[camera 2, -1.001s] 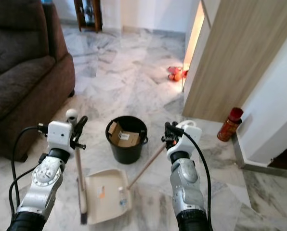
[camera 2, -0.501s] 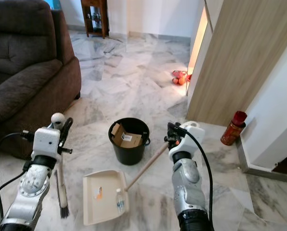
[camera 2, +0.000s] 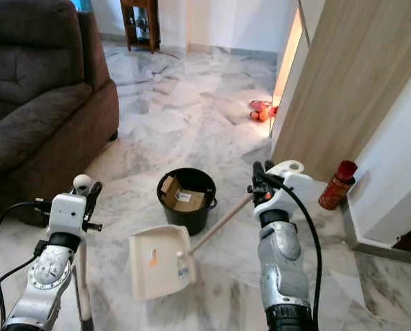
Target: Sweep floor
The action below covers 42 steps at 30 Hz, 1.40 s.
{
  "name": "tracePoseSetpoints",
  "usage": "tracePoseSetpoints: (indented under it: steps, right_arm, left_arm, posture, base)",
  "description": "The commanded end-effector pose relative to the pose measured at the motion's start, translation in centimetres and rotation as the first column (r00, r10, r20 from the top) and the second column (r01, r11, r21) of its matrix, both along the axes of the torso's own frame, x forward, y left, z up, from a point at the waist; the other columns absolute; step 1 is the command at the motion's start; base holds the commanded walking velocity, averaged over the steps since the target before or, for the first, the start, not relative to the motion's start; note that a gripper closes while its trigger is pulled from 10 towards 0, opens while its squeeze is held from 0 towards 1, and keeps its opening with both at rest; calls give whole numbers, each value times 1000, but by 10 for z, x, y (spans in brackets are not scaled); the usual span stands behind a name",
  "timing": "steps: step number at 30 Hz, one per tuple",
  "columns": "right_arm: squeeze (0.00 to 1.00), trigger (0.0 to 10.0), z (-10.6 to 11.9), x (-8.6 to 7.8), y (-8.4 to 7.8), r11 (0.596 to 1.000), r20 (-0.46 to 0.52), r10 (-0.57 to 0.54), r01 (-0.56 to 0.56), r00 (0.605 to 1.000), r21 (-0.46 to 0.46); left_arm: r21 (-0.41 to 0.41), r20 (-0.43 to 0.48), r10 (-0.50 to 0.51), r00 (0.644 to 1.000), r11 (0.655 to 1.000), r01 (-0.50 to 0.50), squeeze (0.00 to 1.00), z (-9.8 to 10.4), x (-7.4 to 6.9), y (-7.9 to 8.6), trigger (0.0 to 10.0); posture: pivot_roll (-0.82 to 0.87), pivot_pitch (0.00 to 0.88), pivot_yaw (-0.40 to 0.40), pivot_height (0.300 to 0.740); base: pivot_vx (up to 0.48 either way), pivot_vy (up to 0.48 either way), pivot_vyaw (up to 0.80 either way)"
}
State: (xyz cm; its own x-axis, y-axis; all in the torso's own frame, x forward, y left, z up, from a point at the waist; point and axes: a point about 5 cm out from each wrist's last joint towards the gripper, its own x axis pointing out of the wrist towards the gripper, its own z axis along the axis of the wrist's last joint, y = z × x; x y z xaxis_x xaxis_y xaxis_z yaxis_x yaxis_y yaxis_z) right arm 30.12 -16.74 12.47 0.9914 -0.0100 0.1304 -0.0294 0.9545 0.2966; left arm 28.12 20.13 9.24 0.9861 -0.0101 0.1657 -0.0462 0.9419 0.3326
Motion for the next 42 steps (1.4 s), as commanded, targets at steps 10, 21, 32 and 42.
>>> tracePoseSetpoints:
  steps: [10,21,32,42]
  right_arm:
    - [0,10000,53,-13,-11,999,171,-44,43,984,10]
    - [0,10000,83,-2,-6,991,299,-133,116,945,73]
    - [0,10000,85,6,2,988,308,-142,118,941,98]
    - [0,10000,90,8,4,988,326,-140,111,935,106]
  left_arm:
    - [20,46,-10,999,1000,9,0,5,5,0,10000]
    - [-1,31,-42,999,999,42,0,0,6,-10,10000]
    - [-3,29,-40,999,999,40,0,-1,6,-11,10000]
    - [-5,29,-40,999,999,40,0,-1,7,-11,10000]
  posture:
    - [43,0,-31,740]
    - [49,0,-28,740]
    - [56,0,-33,740]
    - [56,0,-32,740]
  base:
    - [0,0,0]
    - [0,0,0]
    - [0,0,0]
    - [24,0,0]
